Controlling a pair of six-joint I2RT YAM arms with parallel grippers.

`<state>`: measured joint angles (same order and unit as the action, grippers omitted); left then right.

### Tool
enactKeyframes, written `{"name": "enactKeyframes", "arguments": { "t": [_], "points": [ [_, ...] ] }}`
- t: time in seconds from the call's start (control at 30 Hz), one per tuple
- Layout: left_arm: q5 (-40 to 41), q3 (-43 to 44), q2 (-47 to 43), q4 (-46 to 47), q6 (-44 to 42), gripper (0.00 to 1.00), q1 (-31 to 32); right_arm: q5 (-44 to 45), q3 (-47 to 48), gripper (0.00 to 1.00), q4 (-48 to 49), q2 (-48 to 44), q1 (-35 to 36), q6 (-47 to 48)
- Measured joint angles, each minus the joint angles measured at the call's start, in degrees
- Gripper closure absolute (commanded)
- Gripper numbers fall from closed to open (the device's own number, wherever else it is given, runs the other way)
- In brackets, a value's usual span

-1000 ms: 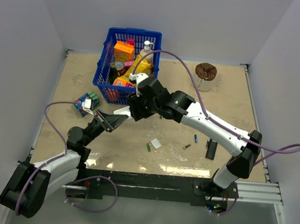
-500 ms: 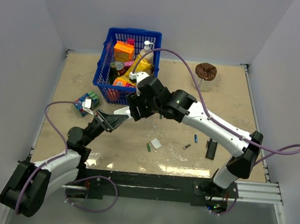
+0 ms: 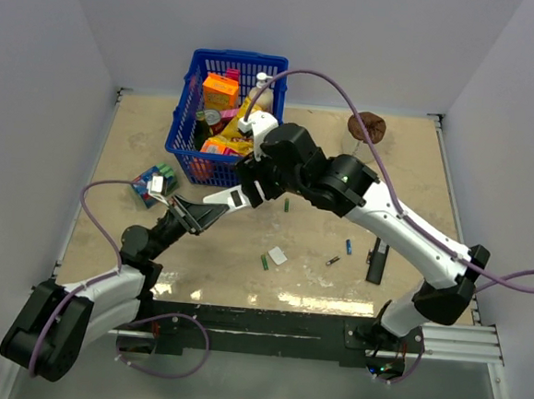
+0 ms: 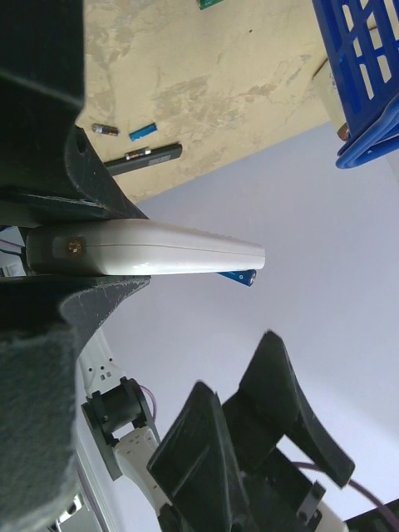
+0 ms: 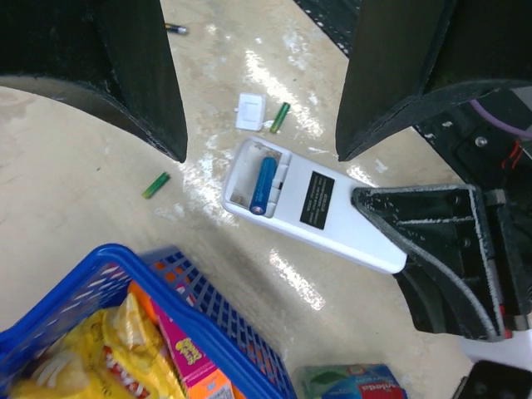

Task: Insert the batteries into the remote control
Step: Load the battery into the remote control.

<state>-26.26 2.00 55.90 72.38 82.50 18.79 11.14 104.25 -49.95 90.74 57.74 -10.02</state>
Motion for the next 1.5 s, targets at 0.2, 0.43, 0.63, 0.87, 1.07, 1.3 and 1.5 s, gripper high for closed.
{"name": "enactKeyframes", "arguments": {
  "t": [0.2, 0.43, 0.63, 0.87, 1.07, 1.3, 1.5],
  "points": [
    [0.0, 0.0, 0.9, 0.0, 0.0, 1.00, 0.0, -3.6, -4.5, 0.27, 5.0, -8.2, -1.2, 12.3],
    [-0.1, 0.0, 1.1, 0.0, 0.0, 1.00, 0.0, -23.8, -21.0, 0.27, 16.1, -20.9, -9.0, 32.1],
    [-0.2, 0.0, 1.2, 0.0, 0.0, 1.00, 0.0, -35.9, -21.3, 0.39, 18.3, -17.8, -11.7, 44.7],
    [-0.3, 0.0, 1.3, 0.0, 0.0, 1.00, 0.0, -41.3, -16.1, 0.57, 14.6, -7.1, -12.9, 53.3],
    [-0.5, 0.0, 1.3, 0.0, 0.0, 1.00, 0.0, -43.8, -12.9, 0.57, 10.9, -2.6, -13.1, 56.6],
    [-0.6, 0.0, 1.3, 0.0, 0.0, 1.00, 0.0, -43.9, -12.1, 0.58, 10.0, -1.7, -13.2, 58.1],
    [-0.6, 0.0, 1.6, 0.0, 0.0, 1.00, 0.0, -44.0, -11.6, 0.59, 10.0, -0.8, -13.3, 58.2]
  ]
}}
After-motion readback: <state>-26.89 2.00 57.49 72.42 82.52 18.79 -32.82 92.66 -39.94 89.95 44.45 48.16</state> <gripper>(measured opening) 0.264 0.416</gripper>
